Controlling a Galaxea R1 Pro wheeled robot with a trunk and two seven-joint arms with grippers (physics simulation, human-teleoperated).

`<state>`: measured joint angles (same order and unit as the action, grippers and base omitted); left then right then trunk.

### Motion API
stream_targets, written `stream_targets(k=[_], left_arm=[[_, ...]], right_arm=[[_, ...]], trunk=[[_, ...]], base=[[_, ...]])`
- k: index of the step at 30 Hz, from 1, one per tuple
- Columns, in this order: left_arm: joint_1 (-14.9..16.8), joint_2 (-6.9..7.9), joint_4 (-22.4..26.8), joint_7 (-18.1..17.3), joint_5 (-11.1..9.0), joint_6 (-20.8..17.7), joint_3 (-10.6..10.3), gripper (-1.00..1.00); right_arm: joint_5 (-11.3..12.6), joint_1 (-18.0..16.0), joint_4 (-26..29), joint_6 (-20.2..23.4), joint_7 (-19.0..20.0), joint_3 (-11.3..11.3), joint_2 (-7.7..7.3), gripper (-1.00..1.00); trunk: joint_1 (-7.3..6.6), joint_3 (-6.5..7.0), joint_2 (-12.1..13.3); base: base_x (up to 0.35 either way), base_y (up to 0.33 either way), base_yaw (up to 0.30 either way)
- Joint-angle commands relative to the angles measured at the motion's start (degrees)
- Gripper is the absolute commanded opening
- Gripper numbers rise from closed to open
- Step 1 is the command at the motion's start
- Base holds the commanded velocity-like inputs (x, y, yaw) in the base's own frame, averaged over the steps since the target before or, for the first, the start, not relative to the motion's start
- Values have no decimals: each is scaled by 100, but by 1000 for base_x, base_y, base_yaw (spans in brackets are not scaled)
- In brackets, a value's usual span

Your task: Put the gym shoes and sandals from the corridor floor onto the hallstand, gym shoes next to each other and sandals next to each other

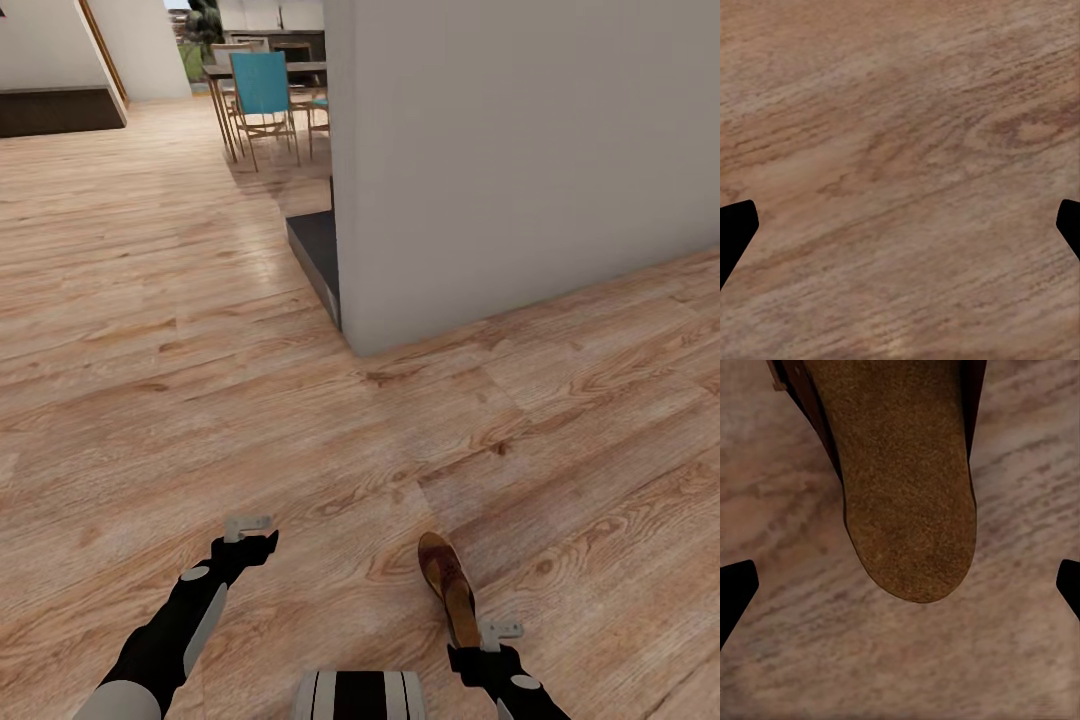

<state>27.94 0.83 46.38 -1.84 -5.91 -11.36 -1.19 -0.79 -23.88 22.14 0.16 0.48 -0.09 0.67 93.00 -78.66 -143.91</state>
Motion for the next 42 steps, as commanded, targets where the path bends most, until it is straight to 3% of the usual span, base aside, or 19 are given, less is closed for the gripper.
stream_targets(k=[1,32,42], left_arm=[[0,5,6,0,-59,-33,-12,100],[0,13,3,0,-53,-32,-4,100],[0,14,3,0,-57,-33,-4,100]], right_arm=[[-8,1,2,-15,5,-1,0,100],[-8,0,19,-34,5,1,2,100],[-3,0,25,-34,5,-4,2,100]], trunk=[[-1,-4,-1],[-1,-4,-1],[-1,-73,-1]], base=[[0,0,0],[28,0,0],[0,0,0]])
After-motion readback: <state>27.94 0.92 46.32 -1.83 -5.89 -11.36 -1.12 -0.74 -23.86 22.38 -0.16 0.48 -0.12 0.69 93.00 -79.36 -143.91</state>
